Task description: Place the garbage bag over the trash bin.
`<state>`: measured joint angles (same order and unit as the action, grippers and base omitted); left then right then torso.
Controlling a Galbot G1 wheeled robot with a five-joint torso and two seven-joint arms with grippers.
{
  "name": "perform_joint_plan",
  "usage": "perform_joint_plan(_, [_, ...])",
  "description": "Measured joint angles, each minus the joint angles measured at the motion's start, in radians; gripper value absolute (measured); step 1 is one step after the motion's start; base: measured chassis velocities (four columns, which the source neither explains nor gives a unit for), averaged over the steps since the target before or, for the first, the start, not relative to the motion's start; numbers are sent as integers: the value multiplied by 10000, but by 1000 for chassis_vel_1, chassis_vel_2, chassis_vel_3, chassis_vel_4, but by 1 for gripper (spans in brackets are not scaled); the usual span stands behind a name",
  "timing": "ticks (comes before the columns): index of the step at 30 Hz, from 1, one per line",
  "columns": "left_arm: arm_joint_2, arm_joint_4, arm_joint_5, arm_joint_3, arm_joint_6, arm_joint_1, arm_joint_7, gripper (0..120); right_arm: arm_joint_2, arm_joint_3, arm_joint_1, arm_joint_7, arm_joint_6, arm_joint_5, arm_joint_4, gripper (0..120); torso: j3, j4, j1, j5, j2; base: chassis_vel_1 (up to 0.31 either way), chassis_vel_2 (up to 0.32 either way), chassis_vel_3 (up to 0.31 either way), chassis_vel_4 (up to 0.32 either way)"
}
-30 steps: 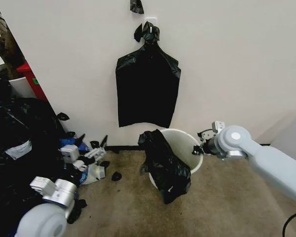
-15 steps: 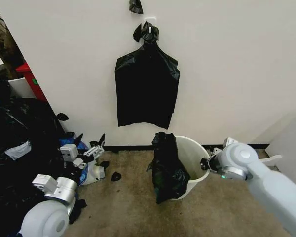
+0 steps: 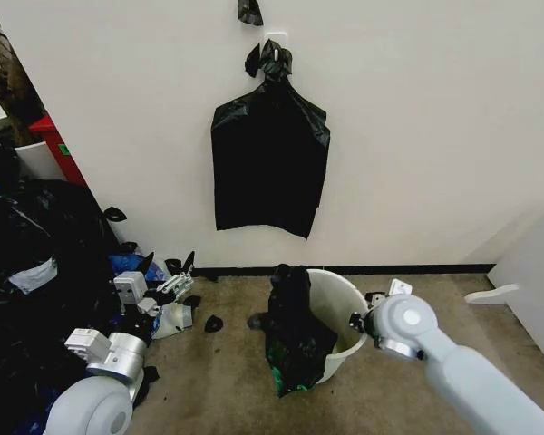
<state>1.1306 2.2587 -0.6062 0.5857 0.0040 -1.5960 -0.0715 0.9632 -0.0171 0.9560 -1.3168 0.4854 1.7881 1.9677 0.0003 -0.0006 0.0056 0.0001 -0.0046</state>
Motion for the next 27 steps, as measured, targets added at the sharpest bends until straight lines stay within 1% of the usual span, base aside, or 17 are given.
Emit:
perform_joint_plan(4, [60,70,48,15,-32,-94,30,100,72,20,3,64,-11,-260,-168,0,0,0,0,0,0,0,0,0,0])
perform_joint_plan(8, [252,115,170,5,-90,-192,114,100,56,240,12,131,-129,-737,-226,0,-1,0,0,-2,0,0,0,0,0])
perform_joint_plan(11, [310,130,198,-15,-111,-203,131,100,54,314,8,117,-143,-792,-217,0,-1,-1,0,-4,1,0,0,0,0])
perform_joint_plan(13, [322,142,202,-17,-115,-205,136,100,54,342,3,105,-148,-813,-217,2,-1,-1,0,-3,1,0,0,0,0])
perform_joint_plan(14, [323,153,206,-11,-139,-214,160,100,15,424,-1,123,-151,-918,-229,11,-1,-1,-1,-4,0,0,0,0,0])
perform_joint_plan(16, [308,159,205,35,-164,-202,173,100,-62,488,-7,151,-150,-1022,-223,19,0,-2,0,-3,0,0,0,0,0])
perform_joint_plan(17, [308,159,205,35,-164,-202,173,100,-62,488,-7,151,-150,-1022,-223,19,0,-2,0,-3,0,0,0,0,0])
perform_joint_plan(18, [300,170,201,50,-169,-197,174,100,-90,497,-13,152,-149,-1023,-208,22,0,-1,0,-2,0,0,0,0,0])
perform_joint_plan(20, [282,234,179,99,-178,-196,177,100,-243,453,-50,147,-135,-864,-43,32,3,1,0,5,0,0,0,0,0])
perform_joint_plan(21, [278,248,175,104,-179,-199,179,100,-306,425,-65,142,-128,-826,24,34,3,2,0,5,0,0,0,0,0])
perform_joint_plan(23, [276,269,171,104,-180,-199,186,100,-614,288,-95,148,-98,-774,333,45,2,1,0,2,0,0,0,0,0])
perform_joint_plan(25, [277,271,171,101,-180,-194,187,100,-706,242,-95,149,-89,-749,432,47,2,0,0,3,0,0,0,0,0])
perform_joint_plan(27, [283,271,170,81,-180,-171,191,100,-975,123,-83,148,-83,-751,814,54,2,0,0,2,0,0,0,0,0])
